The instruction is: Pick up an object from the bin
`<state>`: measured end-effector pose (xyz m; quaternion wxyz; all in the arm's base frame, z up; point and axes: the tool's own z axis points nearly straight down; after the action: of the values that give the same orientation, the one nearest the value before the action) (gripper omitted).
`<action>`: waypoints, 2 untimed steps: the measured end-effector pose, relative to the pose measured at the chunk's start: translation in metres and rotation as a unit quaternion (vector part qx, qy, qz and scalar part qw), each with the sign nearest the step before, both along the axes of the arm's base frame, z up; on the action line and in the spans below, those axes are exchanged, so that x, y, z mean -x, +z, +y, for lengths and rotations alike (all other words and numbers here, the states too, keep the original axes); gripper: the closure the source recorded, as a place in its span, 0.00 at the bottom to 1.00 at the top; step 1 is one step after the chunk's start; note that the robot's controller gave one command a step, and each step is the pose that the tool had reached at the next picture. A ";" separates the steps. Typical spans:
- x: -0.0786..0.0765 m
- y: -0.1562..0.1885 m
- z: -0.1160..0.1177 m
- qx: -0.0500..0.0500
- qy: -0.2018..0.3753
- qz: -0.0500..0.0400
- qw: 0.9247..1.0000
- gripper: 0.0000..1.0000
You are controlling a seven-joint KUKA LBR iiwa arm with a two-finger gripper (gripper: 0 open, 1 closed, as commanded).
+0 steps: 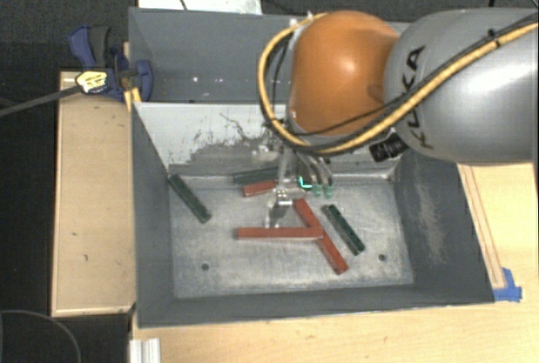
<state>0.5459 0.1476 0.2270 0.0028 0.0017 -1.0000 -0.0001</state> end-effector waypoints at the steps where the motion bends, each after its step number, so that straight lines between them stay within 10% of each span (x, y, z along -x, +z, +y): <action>1: -0.002 0.005 -0.001 -0.001 -0.002 -0.004 1.000 0.00; 2: 0.002 -0.046 -0.003 -0.001 -0.013 -0.007 1.000 0.00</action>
Offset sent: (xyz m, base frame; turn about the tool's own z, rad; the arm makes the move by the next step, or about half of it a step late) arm -0.0123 -0.0068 -0.1386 0.0729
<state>0.5440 0.1446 0.1806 -0.0043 -0.0118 -0.9999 -0.0014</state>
